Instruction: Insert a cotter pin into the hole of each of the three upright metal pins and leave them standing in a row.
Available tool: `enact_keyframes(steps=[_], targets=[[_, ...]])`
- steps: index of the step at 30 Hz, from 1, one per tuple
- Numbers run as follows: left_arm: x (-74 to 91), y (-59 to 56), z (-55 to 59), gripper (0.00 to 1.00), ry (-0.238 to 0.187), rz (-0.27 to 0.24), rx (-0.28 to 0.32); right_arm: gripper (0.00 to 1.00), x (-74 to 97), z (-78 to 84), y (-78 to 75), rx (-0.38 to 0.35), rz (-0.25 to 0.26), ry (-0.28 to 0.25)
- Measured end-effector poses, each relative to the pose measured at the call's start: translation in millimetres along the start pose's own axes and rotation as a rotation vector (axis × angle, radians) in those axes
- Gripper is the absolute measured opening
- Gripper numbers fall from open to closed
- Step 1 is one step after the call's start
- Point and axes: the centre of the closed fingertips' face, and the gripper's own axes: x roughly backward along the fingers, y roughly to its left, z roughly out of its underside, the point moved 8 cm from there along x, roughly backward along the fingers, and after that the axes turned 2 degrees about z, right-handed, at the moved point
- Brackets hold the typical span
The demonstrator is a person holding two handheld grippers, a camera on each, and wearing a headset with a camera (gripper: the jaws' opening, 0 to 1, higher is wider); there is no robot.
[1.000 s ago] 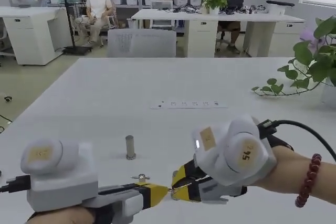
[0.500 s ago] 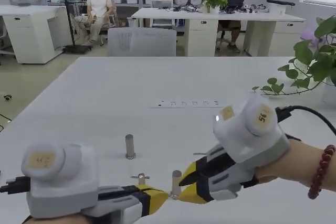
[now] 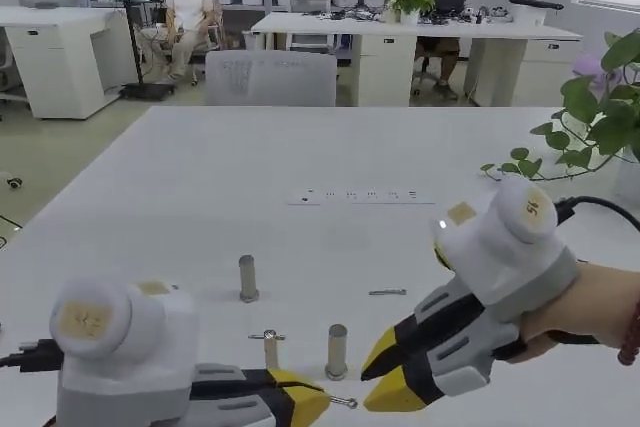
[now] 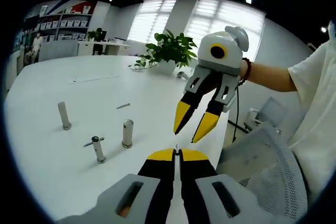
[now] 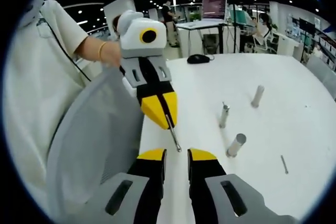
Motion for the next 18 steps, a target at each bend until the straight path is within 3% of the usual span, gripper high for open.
enact_keyframes(steps=[9,18], targets=[[-0.4,-7.3,4.5,0.0,0.034,0.059,-0.059,0.18,-1.4,5.6,3.8,-0.039,-0.076,-0.014],[-0.5,-15.3,6.7,0.0,0.037,0.11,-0.091,0.18,-5.9,10.8,13.1,-0.076,-0.159,-0.012]])
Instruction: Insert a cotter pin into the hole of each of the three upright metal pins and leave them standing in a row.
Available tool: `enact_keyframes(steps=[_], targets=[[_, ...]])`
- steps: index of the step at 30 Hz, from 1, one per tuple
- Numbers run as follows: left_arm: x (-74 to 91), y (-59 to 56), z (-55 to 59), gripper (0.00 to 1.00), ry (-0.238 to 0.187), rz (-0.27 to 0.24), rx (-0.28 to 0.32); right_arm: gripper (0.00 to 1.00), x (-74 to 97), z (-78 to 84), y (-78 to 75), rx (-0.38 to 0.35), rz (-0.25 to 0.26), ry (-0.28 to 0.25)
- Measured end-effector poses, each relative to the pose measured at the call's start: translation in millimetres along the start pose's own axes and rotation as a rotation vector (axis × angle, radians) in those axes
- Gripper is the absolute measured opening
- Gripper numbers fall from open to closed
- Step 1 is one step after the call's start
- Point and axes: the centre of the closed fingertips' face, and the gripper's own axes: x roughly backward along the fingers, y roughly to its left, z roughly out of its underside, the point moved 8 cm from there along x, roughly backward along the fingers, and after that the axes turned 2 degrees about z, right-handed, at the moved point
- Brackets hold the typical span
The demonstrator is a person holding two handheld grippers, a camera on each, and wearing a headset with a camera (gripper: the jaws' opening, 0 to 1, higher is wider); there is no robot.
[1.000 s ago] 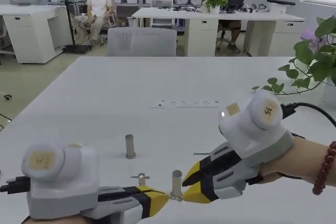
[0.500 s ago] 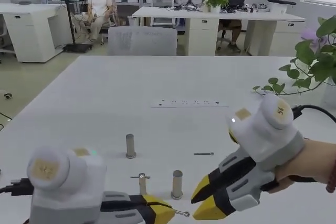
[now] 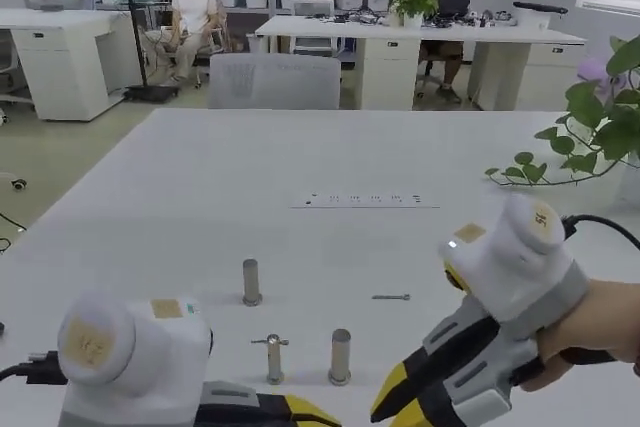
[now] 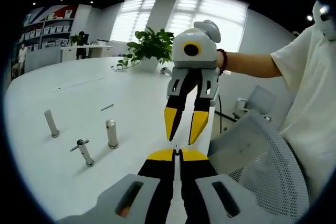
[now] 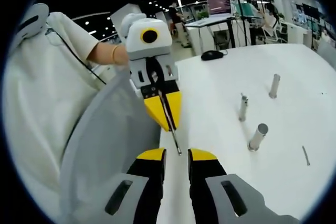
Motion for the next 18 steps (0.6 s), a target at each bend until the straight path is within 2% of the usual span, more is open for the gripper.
enact_keyframes(steps=[3,9,18], targets=[[-0.2,-3.7,-2.2,0.0,-0.008,0.025,-0.014,0.18,-0.9,1.7,1.8,-0.013,-0.019,0.001],[-1.1,-7.3,-2.7,0.0,-0.002,0.047,-0.037,0.17,-2.4,3.4,5.2,-0.021,-0.049,0.005],[-1.8,-12.6,-5.9,0.0,-0.016,0.081,-0.063,0.13,-4.4,2.9,10.1,-0.016,-0.087,0.007]])
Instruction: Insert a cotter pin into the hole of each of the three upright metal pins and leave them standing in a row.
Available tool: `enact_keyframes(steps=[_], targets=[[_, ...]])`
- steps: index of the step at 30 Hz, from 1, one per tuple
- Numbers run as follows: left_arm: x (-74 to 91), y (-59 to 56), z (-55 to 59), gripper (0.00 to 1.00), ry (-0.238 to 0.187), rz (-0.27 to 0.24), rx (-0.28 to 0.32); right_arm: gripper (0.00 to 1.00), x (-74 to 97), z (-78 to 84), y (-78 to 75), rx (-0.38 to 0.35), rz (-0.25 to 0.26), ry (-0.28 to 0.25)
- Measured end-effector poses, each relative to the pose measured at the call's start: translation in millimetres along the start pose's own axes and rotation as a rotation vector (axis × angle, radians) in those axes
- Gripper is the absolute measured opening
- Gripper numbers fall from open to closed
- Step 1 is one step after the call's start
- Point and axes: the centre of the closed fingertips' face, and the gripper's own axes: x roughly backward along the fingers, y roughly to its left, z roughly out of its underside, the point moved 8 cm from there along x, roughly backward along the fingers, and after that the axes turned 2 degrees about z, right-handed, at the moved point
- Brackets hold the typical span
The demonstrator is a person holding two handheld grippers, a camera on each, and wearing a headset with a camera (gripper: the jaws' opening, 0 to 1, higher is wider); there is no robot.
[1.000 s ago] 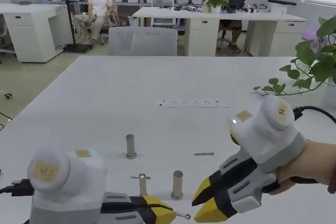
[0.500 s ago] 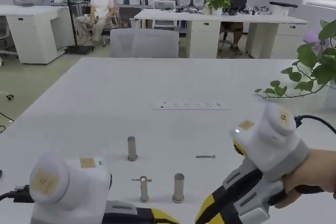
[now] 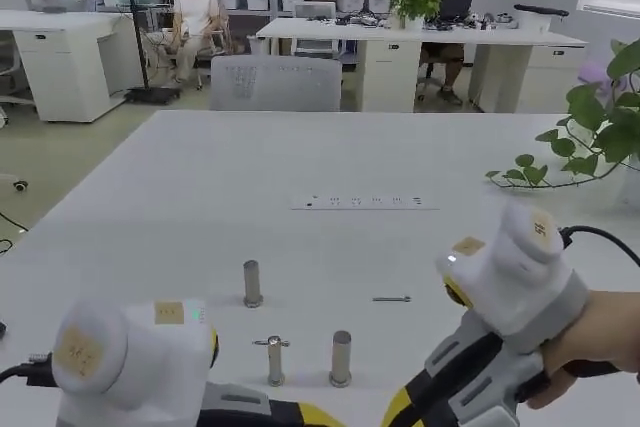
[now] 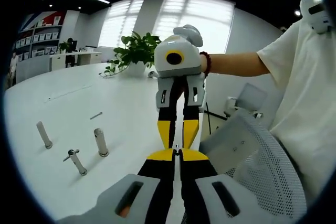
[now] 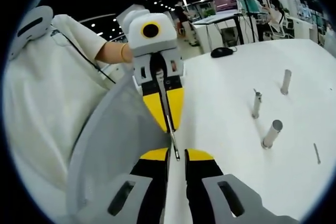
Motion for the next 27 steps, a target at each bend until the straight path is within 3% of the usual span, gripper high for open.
enact_keyframes(steps=[17,21,23,27], targets=[[0.2,-2.2,0.5,0.0,0.008,0.032,-0.013,0.06,-2.1,1.1,4.6,0.031,-0.03,0.012],[0.2,-1.7,1.9,0.0,0.017,0.035,-0.016,0.04,-2.6,1.2,5.6,0.071,-0.037,0.02],[0.0,-1.4,2.1,0.01,0.022,0.03,-0.024,0.04,-3.1,1.0,4.8,0.13,-0.028,0.031],[-1.4,-0.7,2.9,0.01,0.027,0.011,-0.044,0.03,-3.0,0.9,2.5,0.145,-0.009,0.048]])
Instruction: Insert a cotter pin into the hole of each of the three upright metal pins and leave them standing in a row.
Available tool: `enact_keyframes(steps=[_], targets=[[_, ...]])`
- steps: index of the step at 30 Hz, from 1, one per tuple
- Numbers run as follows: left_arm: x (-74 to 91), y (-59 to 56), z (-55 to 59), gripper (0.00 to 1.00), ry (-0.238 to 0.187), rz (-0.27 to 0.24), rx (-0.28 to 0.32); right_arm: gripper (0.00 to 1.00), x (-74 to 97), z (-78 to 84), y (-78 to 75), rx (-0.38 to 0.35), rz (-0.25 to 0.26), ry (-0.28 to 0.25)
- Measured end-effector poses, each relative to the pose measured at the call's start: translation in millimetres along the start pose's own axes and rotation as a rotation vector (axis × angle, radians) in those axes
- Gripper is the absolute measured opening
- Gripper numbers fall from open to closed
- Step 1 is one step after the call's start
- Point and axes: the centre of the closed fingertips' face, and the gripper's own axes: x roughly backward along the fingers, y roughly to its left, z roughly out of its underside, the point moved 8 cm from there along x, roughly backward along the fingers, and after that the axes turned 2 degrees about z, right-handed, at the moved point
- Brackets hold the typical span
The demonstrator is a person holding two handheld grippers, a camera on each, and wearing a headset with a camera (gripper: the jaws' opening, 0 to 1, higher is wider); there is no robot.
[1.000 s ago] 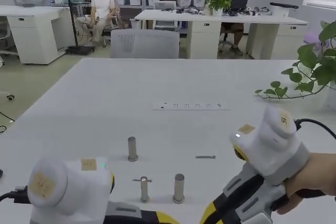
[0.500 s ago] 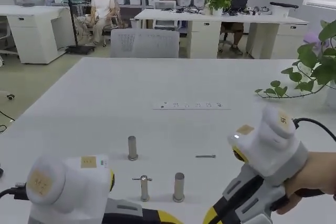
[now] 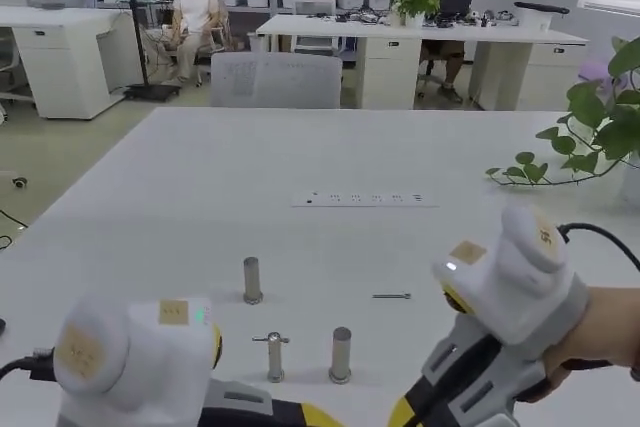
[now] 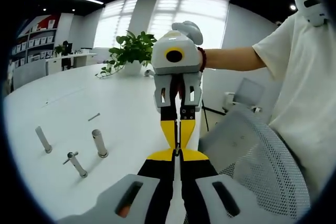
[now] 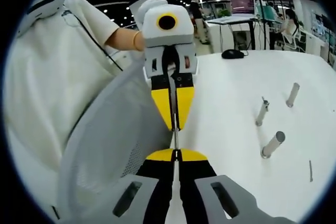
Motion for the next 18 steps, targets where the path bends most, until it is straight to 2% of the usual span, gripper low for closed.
enact_keyframes(steps=[8,10,13,18], targets=[[-0.9,5.5,-0.5,0.02,-0.016,-0.051,-0.01,0.03,4.2,-1.7,-4.9,0.028,0.049,0.034],[-0.7,7.3,0.2,0.06,-0.019,-0.067,-0.009,0.03,4.9,-1.3,-5.9,0.03,0.058,0.043],[0.1,9.1,0.1,0.11,-0.046,-0.081,0.009,0.03,6.6,-0.2,-8.2,0.028,0.077,0.056],[2.4,16.0,0.9,0.18,-0.066,-0.149,0.005,0.03,11.5,2.1,-15.3,0.021,0.122,0.085]])
